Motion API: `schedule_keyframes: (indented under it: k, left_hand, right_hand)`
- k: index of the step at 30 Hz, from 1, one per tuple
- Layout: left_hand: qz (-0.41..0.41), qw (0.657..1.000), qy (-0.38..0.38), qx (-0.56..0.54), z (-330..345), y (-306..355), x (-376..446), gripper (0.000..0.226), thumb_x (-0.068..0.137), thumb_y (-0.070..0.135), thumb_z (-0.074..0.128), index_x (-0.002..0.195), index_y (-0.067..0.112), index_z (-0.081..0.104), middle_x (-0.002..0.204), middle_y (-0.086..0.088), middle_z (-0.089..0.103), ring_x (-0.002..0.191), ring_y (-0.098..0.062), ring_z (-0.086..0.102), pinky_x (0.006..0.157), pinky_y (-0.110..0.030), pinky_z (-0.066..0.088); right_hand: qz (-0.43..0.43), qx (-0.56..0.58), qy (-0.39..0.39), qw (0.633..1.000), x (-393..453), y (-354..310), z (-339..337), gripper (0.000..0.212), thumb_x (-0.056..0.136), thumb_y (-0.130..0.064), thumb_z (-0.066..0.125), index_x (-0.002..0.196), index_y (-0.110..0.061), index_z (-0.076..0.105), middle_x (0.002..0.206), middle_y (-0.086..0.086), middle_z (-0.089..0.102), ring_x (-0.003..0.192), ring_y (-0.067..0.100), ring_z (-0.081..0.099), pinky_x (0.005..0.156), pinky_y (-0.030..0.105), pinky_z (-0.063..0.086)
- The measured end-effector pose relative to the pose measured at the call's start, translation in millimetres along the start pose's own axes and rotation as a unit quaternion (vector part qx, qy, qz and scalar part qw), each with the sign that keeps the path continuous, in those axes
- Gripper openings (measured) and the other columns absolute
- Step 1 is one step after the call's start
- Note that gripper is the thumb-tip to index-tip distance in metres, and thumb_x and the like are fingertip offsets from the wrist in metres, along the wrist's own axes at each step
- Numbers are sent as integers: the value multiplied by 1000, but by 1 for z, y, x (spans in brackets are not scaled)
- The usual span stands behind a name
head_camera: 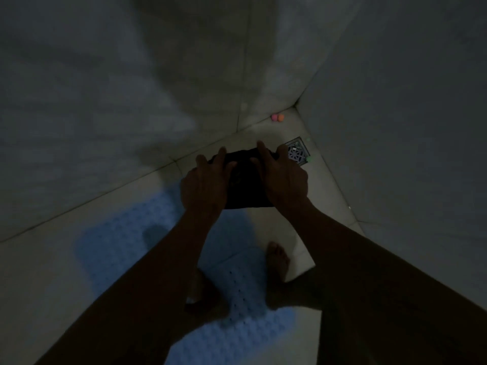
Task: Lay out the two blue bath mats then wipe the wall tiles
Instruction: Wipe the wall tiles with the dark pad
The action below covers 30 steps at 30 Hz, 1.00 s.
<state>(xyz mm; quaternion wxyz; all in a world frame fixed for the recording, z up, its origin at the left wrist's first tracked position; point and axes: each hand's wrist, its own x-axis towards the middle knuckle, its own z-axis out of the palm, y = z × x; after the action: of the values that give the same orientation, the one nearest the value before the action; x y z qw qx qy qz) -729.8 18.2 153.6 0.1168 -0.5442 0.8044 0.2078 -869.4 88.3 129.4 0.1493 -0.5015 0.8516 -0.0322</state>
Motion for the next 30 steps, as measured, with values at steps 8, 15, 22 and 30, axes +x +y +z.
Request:
schedule_keyframes:
  k: [8,15,22,30]
  left_hand:
    - [-2,1000,28,-10,-181,28,-103,56,105,55,29,156,33,29,131,-18,49,101,-40,63,79,-41,49]
    - [-17,997,68,-22,-301,62,-167,55,104,56,25,155,37,28,136,-15,46,109,-40,61,86,-41,48]
    - [-47,982,181,22,-367,133,-230,54,103,58,27,152,36,36,122,-12,52,96,-36,65,73,-36,47]
    - [-43,943,329,-7,-434,238,-284,52,102,58,34,145,32,47,116,-13,58,94,-36,66,68,-36,45]
  right_hand:
    - [-15,-7,39,999,-62,-54,-198,50,101,-49,42,135,-18,60,104,23,62,57,35,63,45,37,53]
    - [-19,11,67,997,-95,-74,-334,54,105,-52,34,155,-32,30,139,15,44,102,36,64,75,41,53]
    - [-120,5,191,974,-116,-41,-435,44,97,-47,56,134,-24,62,103,15,60,59,33,62,45,32,46]
    - [-155,3,304,940,-125,19,-556,41,97,-51,52,128,-28,66,93,9,60,55,27,60,43,29,43]
